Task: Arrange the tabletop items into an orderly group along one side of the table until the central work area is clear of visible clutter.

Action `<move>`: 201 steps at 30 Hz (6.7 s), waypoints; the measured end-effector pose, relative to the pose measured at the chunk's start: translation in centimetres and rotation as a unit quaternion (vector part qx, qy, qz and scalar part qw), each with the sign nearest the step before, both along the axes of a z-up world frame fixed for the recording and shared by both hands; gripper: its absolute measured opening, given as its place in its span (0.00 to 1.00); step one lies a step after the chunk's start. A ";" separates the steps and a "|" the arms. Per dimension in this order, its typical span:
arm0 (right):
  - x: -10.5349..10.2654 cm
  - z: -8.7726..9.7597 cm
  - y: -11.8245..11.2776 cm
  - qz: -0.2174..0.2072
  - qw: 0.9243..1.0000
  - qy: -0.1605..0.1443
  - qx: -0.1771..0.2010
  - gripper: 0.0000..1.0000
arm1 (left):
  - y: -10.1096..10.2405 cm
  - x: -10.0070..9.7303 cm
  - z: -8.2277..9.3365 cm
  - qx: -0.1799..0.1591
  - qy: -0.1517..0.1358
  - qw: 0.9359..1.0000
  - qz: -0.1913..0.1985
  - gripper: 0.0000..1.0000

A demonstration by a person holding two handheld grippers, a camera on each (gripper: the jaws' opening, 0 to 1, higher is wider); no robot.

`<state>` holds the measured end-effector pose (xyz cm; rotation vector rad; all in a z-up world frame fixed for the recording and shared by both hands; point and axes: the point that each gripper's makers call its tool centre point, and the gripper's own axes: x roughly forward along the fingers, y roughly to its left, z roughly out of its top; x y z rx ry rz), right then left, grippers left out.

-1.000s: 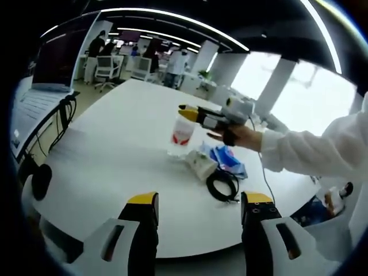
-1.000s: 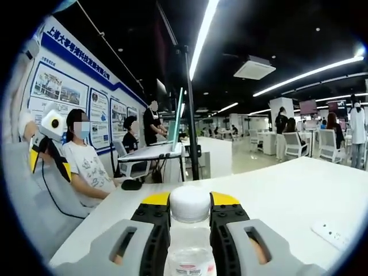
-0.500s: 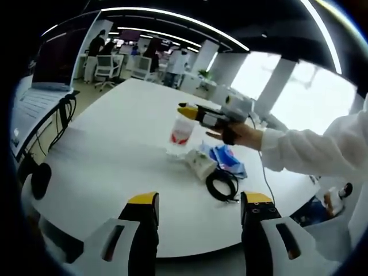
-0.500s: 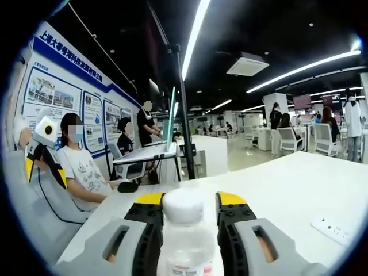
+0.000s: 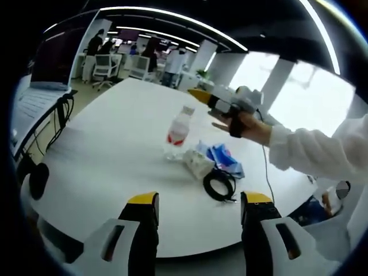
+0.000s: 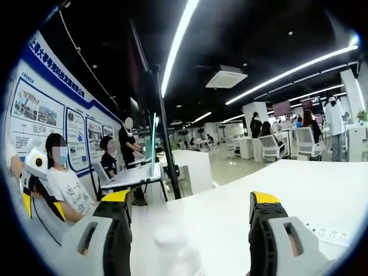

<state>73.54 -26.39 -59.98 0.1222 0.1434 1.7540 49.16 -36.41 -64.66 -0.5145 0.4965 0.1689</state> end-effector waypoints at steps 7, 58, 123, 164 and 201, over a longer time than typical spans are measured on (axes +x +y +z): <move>0.6 -1.1 -2.0 -0.037 0.999 0.018 -0.034 0.90 | -0.5 0.0 -0.2 0.009 0.007 1.000 -0.015 0.53; -1.5 1.7 -18.4 -0.121 0.986 0.004 -0.115 0.83 | -4.4 1.2 0.9 -0.041 -0.029 0.995 -0.081 0.52; -4.5 0.1 -29.9 -0.266 0.956 0.019 -0.122 0.73 | -4.1 7.7 0.6 0.019 0.008 0.980 -0.200 0.50; -4.4 -14.7 -28.3 -0.209 0.947 0.053 -0.238 0.47 | -9.4 14.8 -10.9 0.102 0.165 0.967 -0.163 0.45; -3.6 -20.5 -25.1 -0.259 0.906 0.151 -0.299 0.07 | -7.2 16.8 -15.8 0.035 0.204 0.978 -0.027 0.14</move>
